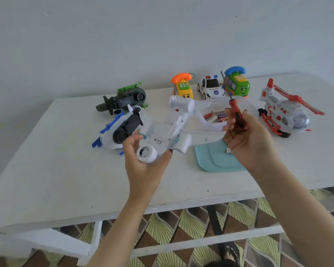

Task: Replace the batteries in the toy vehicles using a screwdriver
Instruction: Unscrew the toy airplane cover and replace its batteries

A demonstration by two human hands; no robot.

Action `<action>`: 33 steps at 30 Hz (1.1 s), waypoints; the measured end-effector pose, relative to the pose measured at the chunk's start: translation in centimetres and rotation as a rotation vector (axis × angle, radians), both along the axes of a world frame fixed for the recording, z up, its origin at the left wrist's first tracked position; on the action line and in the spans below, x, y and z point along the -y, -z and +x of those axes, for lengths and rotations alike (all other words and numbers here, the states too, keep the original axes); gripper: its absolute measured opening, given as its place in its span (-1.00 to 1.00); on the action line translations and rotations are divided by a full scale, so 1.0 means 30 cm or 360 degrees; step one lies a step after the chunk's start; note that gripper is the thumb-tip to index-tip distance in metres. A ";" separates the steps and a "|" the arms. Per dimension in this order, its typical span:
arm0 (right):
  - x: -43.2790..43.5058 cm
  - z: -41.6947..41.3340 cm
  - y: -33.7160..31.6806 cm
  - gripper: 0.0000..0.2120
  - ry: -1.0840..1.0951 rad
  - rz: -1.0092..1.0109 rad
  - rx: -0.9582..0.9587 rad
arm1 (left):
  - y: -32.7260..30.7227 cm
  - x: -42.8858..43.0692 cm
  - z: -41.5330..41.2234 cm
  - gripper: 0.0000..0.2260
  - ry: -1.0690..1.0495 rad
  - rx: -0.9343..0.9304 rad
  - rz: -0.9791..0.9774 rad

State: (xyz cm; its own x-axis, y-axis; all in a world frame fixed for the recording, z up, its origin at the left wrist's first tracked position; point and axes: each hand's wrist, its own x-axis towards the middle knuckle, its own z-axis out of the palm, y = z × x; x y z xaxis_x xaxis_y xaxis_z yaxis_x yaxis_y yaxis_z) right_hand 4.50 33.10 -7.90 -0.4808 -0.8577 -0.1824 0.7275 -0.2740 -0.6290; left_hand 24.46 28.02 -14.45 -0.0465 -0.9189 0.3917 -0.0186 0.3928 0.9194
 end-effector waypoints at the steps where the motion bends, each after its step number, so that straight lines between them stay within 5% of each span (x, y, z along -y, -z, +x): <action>1: -0.004 -0.004 0.006 -0.73 -0.0001 -0.0006 0.0021 | -0.015 -0.003 -0.016 -0.46 0.0003 -0.0027 -0.0021; 6: -0.007 -0.039 0.027 -0.68 -0.0007 0.0135 -0.0195 | -0.090 -0.011 -0.130 -0.51 -0.0011 -0.0228 0.0005; 12: -0.020 -0.130 0.027 -0.83 -0.0466 0.0025 -0.0381 | -0.187 -0.044 -0.352 -0.52 0.0139 -0.0506 -0.0028; 17: -0.048 -0.279 -0.063 -0.43 -0.0660 -0.0343 -0.0548 | -0.253 -0.068 -0.599 -0.59 0.0212 -0.0597 -0.0197; 19: -0.059 -0.360 -0.106 -0.33 -0.0633 -0.0380 -0.0641 | -0.285 -0.076 -0.702 -0.60 0.0200 -0.0658 -0.0201; 27: -0.090 -0.758 -0.260 -0.44 -0.0301 -0.0372 -0.0980 | -0.380 -0.067 -1.114 -0.51 0.0491 -0.0752 -0.0070; 29: -0.084 -0.860 -0.298 -0.58 -0.0198 -0.0306 -0.1114 | -0.405 -0.051 -1.205 -0.49 0.0495 -0.0702 -0.0066; 33: -0.043 -1.029 -0.345 -0.53 -0.0014 -0.0176 -0.1285 | -0.445 0.011 -1.360 -0.57 0.0348 -0.0437 -0.0194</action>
State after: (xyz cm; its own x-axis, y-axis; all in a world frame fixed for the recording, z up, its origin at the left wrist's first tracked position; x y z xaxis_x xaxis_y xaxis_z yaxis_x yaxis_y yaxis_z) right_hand -26.36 34.39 2.46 -0.4210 -0.8547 0.3037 0.0634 -0.3617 -0.9301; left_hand -16.33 27.69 -1.10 -0.1147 -0.8447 0.5228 0.3188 0.4672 0.8247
